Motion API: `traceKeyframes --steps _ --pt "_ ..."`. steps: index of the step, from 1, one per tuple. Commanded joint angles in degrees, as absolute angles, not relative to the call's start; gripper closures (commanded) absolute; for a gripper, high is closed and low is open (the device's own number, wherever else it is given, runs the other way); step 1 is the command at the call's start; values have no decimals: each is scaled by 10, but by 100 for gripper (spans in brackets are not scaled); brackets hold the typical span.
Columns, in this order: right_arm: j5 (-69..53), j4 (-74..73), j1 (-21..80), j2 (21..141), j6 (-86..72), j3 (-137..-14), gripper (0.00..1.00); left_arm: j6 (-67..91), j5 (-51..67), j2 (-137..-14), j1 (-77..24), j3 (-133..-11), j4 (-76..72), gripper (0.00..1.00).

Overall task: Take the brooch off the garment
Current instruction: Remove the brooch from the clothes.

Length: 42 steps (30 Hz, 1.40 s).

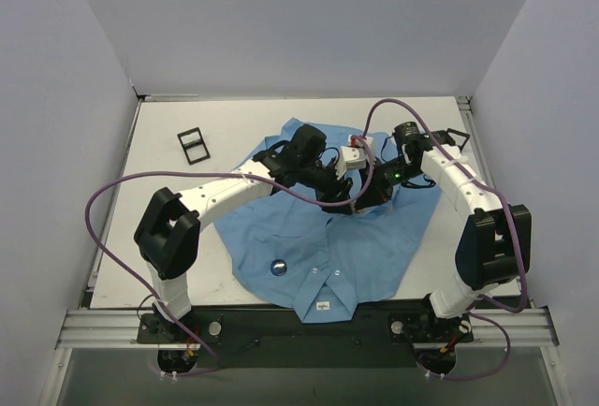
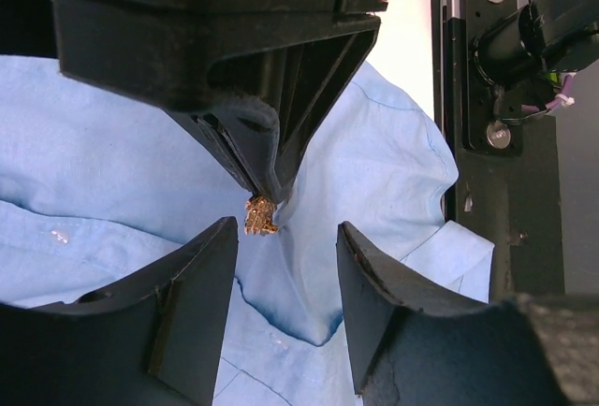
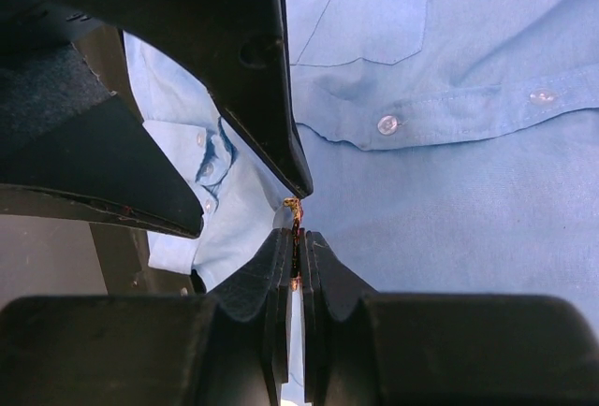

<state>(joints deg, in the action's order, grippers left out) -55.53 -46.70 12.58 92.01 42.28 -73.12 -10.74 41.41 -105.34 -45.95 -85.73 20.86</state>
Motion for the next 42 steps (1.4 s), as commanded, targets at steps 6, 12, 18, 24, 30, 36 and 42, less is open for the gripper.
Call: traceKeyframes --steps 6,12,18,24,30,36,42 --pt "-607 -512 127 904 464 -727 100 -103 446 -1056 -467 -871 209 44" --pt "-627 -533 127 910 486 -730 100 -96 446 -1061 -464 -866 198 43" --pt "-643 -543 120 910 498 -733 100 -55 483 -1059 -435 -851 152 43" --pt "-641 -546 120 914 499 -735 100 9 555 -1047 -407 -819 86 43" --pt "-642 -546 120 924 491 -743 100 -40 535 -1038 -429 -819 113 43" --pt "-680 -548 93 925 490 -744 100 -38 562 -1036 -429 -808 99 43" --pt "-709 -559 80 927 496 -745 100 -11 564 -1040 -431 -792 61 43"
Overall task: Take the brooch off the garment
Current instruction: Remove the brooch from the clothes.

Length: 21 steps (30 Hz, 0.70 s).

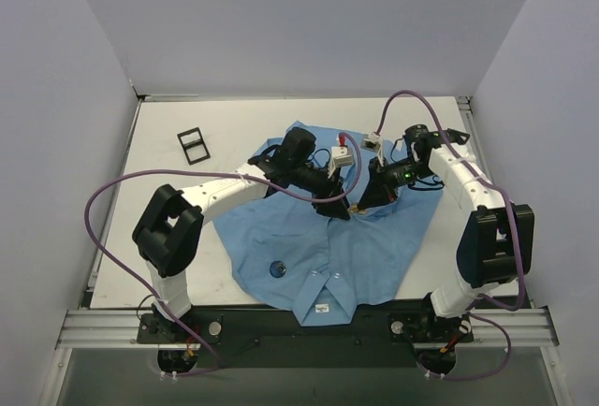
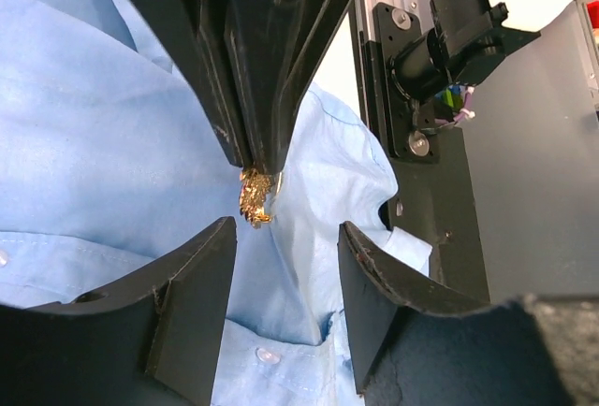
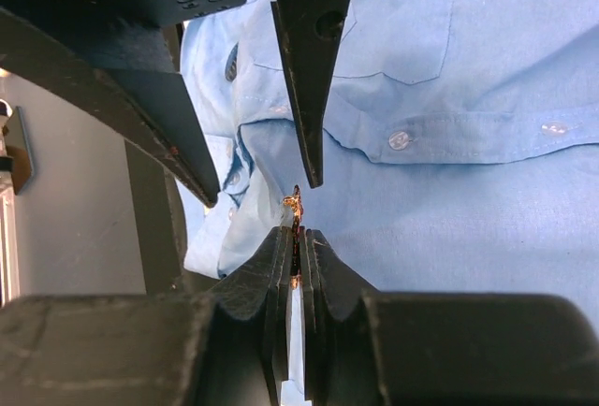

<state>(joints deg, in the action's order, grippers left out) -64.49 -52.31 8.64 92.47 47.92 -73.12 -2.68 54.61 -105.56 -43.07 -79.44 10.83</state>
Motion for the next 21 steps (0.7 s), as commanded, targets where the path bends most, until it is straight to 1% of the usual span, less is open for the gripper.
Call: traceKeyframes --steps 1,4,8,14,21 --pt "-711 -561 79 927 501 -745 100 -6 563 -1041 -432 -791 55 43" --pt "-719 -570 78 929 509 -746 100 19 552 -1043 -432 -787 33 43" --pt "-727 -583 78 935 519 -750 100 68 558 -1046 -434 -773 -39 44" --pt "-739 -599 75 940 533 -756 100 54 550 -1052 -446 -782 -26 45" --pt "-750 -606 67 942 537 -758 100 47 549 -1056 -448 -779 -23 49"
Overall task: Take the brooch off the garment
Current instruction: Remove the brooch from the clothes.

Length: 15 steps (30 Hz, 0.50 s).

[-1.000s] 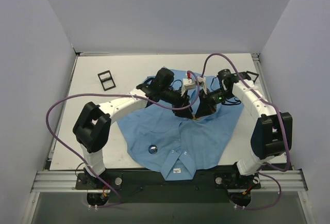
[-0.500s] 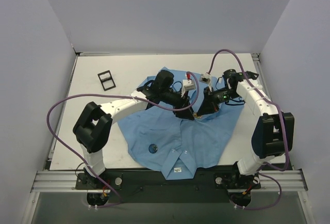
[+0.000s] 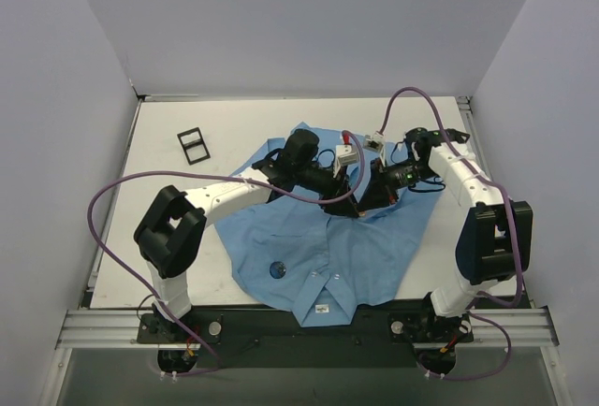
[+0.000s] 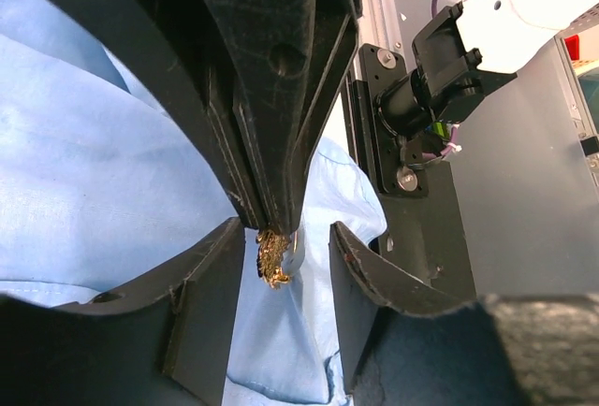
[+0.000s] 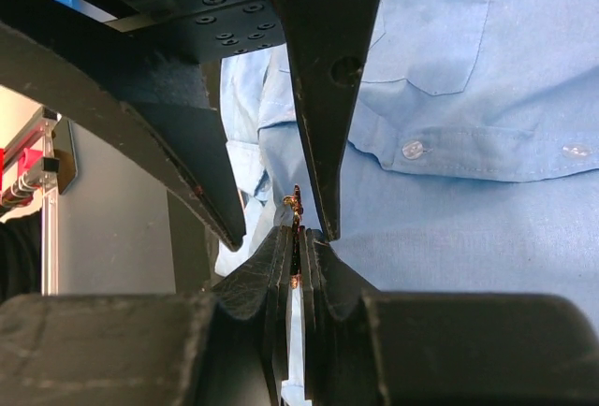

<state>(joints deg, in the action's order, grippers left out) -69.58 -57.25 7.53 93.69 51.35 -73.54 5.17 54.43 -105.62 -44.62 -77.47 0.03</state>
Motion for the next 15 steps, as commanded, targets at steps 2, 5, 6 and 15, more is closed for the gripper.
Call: traceKeyframes --steps 2,5,6,15 --pt "-753 -608 64 943 537 -758 100 41 549 -1056 -447 -777 -20 50" --pt "-760 -611 60 944 539 -759 100 35 549 -1056 -450 -775 -16 52" --pt "-762 -611 58 945 539 -759 100 34 549 -1056 -451 -774 -15 52" --pt "-772 -618 53 945 545 -761 100 14 524 -1063 -466 -788 19 55"
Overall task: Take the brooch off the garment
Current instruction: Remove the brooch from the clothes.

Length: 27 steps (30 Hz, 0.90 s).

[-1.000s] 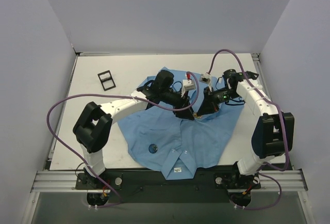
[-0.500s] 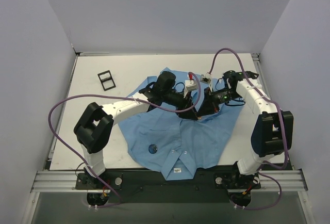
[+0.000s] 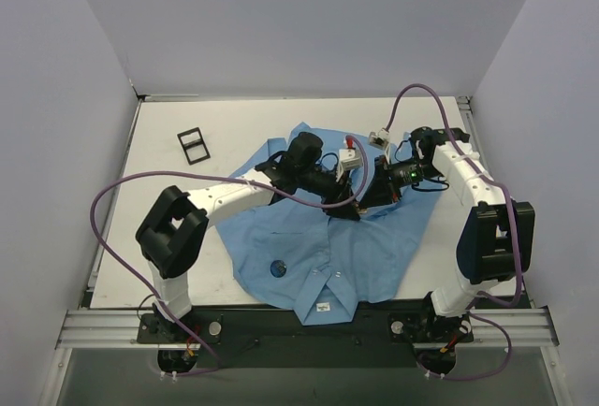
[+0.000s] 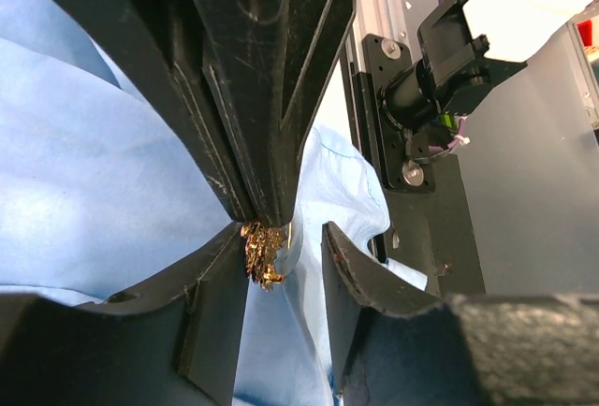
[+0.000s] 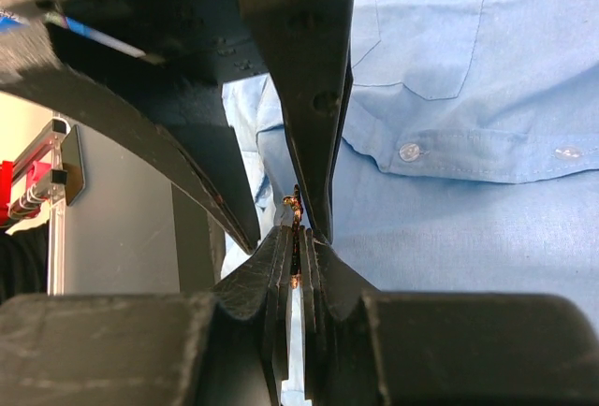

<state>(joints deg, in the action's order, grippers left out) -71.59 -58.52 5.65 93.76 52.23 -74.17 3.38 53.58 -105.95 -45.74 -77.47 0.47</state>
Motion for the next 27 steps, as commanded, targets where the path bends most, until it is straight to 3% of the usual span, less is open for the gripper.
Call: traceKeyframes --steps 1,27 --pt "-772 -620 53 944 545 -761 100 14 521 -1063 -465 -788 22 55" --pt "-774 -642 50 956 568 -766 100 57 554 -1069 -451 -769 -39 63"
